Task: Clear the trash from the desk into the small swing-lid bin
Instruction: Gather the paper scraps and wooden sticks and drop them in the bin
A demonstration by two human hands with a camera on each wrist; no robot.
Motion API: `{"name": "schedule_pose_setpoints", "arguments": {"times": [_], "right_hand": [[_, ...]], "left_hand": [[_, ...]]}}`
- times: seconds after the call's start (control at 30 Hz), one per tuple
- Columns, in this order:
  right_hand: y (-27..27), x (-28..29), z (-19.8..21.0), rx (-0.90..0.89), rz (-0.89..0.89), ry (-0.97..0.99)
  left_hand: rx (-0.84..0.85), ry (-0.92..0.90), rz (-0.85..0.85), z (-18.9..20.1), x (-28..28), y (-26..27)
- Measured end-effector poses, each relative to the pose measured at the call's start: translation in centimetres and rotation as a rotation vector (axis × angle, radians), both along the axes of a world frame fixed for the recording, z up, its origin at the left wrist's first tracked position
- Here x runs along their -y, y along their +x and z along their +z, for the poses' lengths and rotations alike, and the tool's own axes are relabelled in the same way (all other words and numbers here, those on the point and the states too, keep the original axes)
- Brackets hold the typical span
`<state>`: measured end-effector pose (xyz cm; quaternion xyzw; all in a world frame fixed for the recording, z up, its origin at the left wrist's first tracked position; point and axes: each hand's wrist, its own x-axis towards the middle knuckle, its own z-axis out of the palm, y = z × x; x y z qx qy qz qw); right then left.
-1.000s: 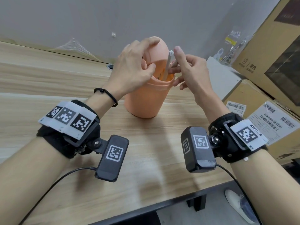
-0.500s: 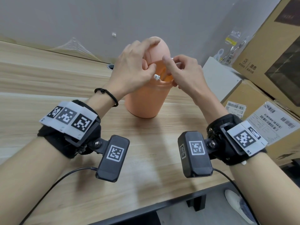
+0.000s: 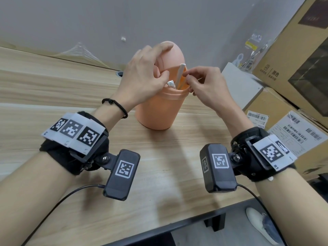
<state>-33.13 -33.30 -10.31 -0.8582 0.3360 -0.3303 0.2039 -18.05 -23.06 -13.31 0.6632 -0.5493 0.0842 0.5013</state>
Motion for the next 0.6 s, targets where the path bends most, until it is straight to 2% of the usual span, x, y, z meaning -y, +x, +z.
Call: {"name": "schedule_pose_setpoints", "arguments": {"times": [0.33,0.43,0.6], "right_hand": [[1.0,1.5,0.8,0.007,-0.042,0.154],[1.7,1.7,1.2,-0.005,-0.076,0.118],[3.0,1.9,1.4,-0.191,-0.139,-0.020]], "left_hand": [[-0.010,0.007,-0.004,0.0,0.0,-0.1],[-0.025,0.001,-0.003,0.1,0.0,-0.1],[-0.027,0.004,0.000,0.2,0.0,-0.1]]}}
